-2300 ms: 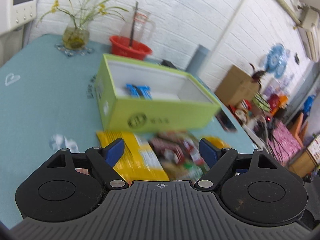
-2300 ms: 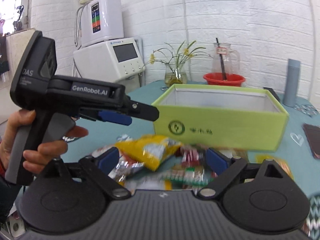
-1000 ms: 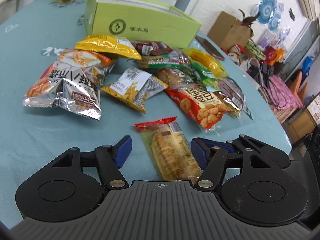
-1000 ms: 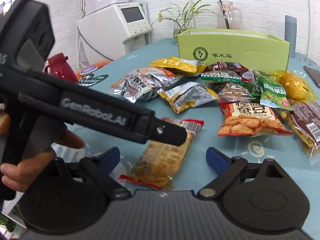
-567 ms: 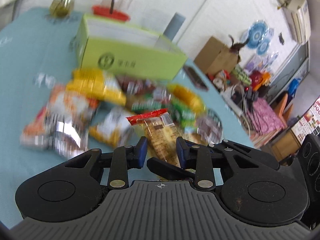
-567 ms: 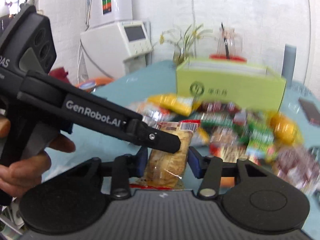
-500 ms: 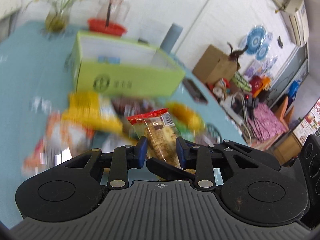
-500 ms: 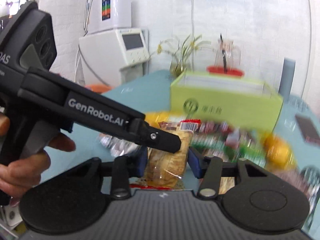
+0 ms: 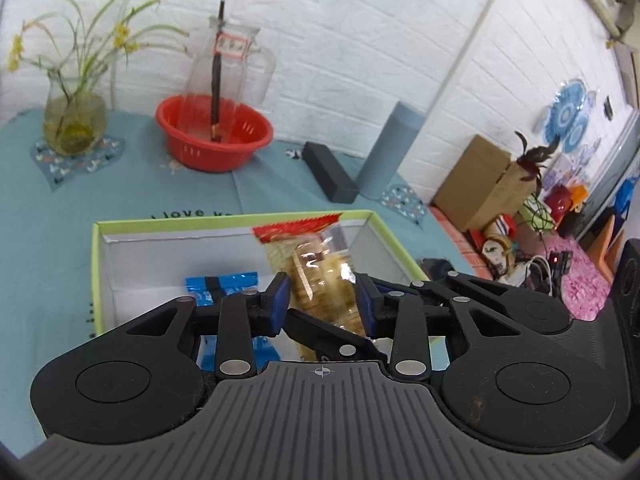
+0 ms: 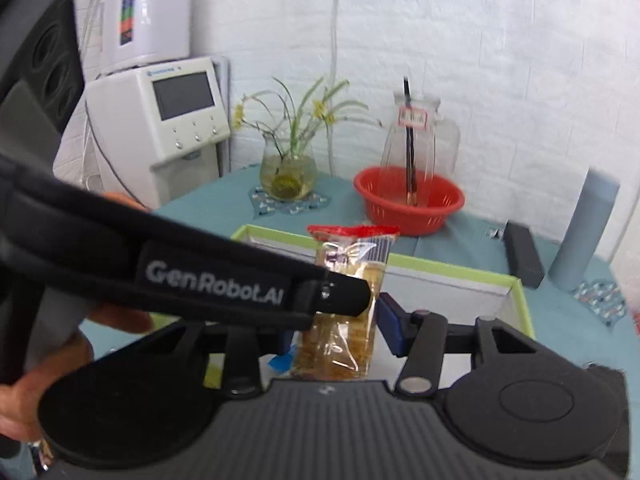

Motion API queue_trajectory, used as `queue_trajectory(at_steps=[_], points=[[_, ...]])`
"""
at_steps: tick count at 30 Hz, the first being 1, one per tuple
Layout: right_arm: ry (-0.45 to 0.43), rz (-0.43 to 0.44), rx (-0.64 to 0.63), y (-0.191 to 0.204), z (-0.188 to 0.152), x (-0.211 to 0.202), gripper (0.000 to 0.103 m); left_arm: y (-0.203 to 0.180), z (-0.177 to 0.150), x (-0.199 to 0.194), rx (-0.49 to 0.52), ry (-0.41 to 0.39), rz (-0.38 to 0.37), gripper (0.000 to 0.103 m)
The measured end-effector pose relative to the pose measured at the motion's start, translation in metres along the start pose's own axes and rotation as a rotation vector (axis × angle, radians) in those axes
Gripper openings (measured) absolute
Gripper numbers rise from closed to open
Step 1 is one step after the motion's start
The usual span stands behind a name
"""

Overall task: Organize snacks
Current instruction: 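Place the bread roll packet into the green box and release, then grasp the silver chips bag with the left gripper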

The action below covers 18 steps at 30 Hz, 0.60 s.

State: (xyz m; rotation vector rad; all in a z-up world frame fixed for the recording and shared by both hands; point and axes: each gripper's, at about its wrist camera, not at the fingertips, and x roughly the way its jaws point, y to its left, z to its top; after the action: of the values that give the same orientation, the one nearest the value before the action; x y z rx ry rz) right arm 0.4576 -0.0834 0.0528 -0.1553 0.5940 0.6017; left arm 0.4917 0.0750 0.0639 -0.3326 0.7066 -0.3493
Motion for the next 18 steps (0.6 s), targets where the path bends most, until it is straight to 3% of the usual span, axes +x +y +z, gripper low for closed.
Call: queue_trajectory(at_steps=[1, 4, 7, 9, 15, 18], points=[[-0.005, -0.003, 0.008, -0.004, -0.001, 0.001, 0.058, 0.004, 0.0, 0.003, -0.014, 0.003, -0.006, 0.03], [-0.064, 0.0, 0.036, -0.01, -0.01, -0.014, 0.077, 0.007, -0.004, -0.006, -0.002, -0.032, 0.0, 0.037], [-0.108, 0.007, 0.039, -0.006, -0.022, -0.04, 0.084, 0.008, -0.012, -0.024, -0.015, -0.052, -0.01, 0.043], [-0.134, 0.009, 0.039, 0.001, -0.035, -0.063, 0.103, 0.007, -0.021, -0.041, -0.017, -0.06, -0.027, 0.047], [-0.147, 0.157, 0.032, 0.049, -0.081, -0.117, 0.103, 0.008, -0.069, -0.104, -0.009, -0.114, -0.013, 0.064], [-0.12, 0.22, 0.015, 0.083, -0.1, -0.128, 0.103, 0.019, -0.1, -0.136, -0.016, -0.131, 0.037, 0.07]])
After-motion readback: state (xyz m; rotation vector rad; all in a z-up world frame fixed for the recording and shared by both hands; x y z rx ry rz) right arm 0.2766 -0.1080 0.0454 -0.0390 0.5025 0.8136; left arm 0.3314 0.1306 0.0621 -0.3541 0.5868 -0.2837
